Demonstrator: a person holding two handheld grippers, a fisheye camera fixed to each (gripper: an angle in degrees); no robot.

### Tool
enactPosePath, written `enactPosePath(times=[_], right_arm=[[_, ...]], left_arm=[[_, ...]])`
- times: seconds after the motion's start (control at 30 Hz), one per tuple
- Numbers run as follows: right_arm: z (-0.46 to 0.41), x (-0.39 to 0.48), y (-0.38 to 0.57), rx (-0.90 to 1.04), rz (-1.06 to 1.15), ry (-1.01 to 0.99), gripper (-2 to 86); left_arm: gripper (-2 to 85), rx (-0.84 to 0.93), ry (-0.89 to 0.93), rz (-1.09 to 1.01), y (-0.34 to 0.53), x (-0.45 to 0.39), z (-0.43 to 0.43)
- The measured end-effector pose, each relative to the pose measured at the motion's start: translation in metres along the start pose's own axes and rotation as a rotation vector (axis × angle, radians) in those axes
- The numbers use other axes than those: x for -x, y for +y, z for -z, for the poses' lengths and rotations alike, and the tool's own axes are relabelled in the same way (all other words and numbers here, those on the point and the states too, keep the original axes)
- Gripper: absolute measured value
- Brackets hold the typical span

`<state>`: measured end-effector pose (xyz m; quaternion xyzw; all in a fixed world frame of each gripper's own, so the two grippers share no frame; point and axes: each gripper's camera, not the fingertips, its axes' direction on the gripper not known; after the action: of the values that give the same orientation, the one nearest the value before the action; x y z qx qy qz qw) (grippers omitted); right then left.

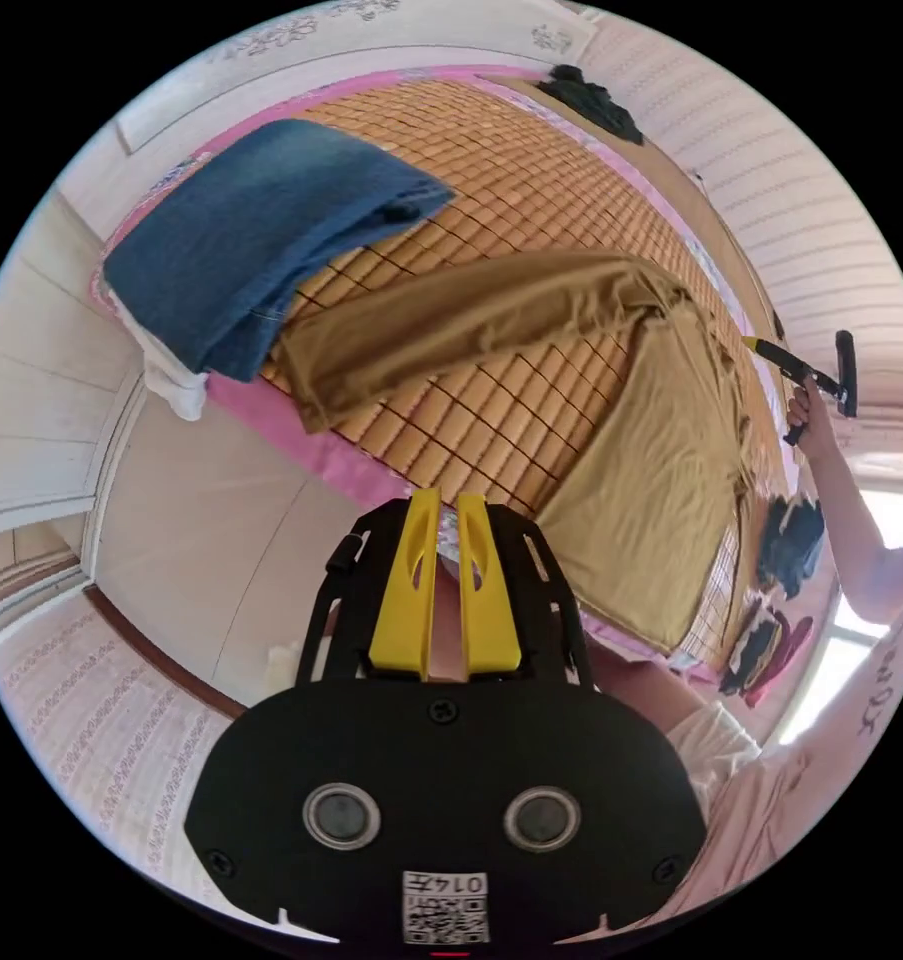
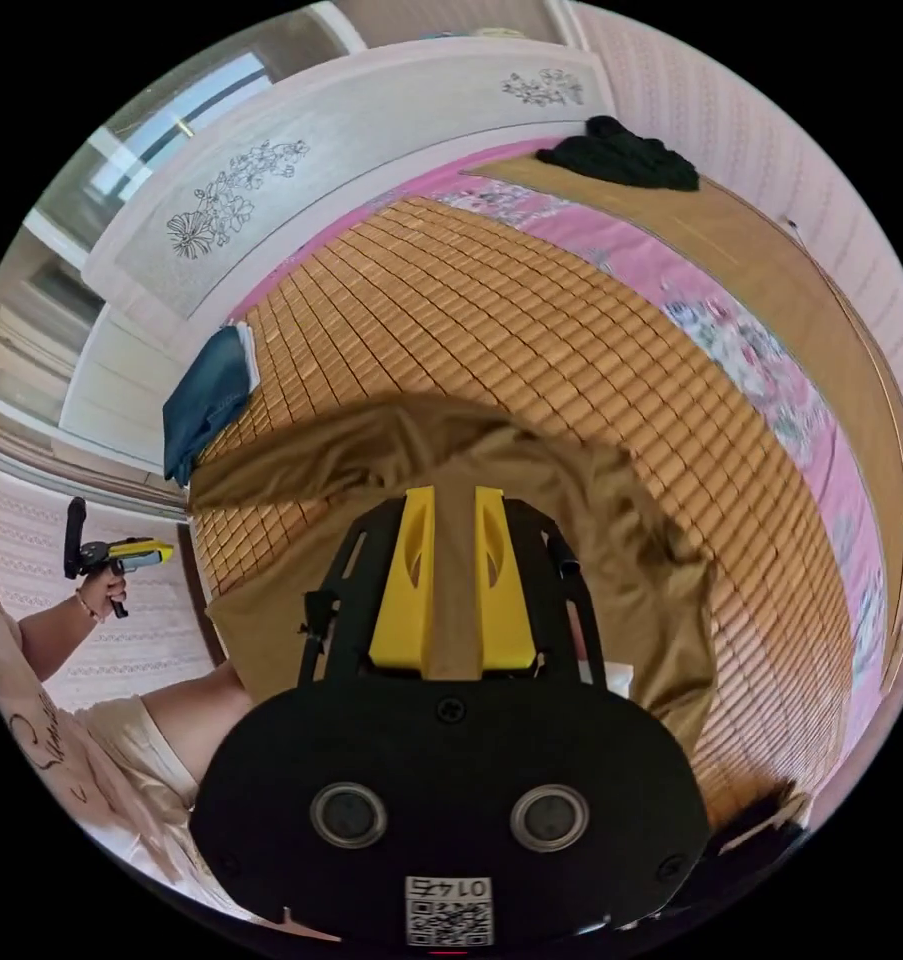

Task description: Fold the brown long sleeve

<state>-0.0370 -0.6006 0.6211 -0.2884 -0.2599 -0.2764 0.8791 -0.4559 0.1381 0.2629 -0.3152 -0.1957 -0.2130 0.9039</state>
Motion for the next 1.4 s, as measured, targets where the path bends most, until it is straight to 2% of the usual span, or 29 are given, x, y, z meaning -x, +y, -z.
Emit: enactPosePath(times=[0.17, 0.27, 0.43, 0.53, 0.7, 1.0, 1.23, 1.4], right_arm=[[-0.025, -0.005, 0.218, 0.265, -0.267, 0.087, 5.4], [-0.039, 0.016, 0.309, 0.348, -0.362, 0.033, 5.8], [-0.071, 0.057, 0.379, 0.4, -0.289, -0.027, 8.2], [-0.089, 0.069, 0.403, 0.369, -0.228, -0.034, 9.5], [-0.113, 0.091, 0.434, 0.33, -0.113, 0.103, 11.0], [-0.134, 0.103, 0.477, 0.203, -0.194, 0.118, 12.7], [-0.141, 0.117, 0.505, 0.145, -0.341, 0.108, 13.2], [-0.144, 0.137, 0.509, 0.155, -0.346, 0.137, 13.1]], left_arm=[[4.0, 0.12, 0.018, -0.333, 0.001, -0.084, -0.04], [4.5, 0.152, -0.03, -0.499, 0.004, -0.122, -0.059], [4.5, 0.2, -0.093, -0.628, 0.02, -0.157, -0.087], [4.4, 0.218, -0.141, -0.688, 0.031, -0.167, -0.104], [4.2, 0.218, -0.195, -0.78, 0.049, -0.167, -0.132], [4.4, 0.047, -0.099, -0.809, 0.08, -0.126, -0.133], [4.4, -0.128, 0.025, -0.707, 0.115, -0.066, -0.089], [4.4, -0.258, 0.021, -0.545, 0.122, -0.001, -0.064]])
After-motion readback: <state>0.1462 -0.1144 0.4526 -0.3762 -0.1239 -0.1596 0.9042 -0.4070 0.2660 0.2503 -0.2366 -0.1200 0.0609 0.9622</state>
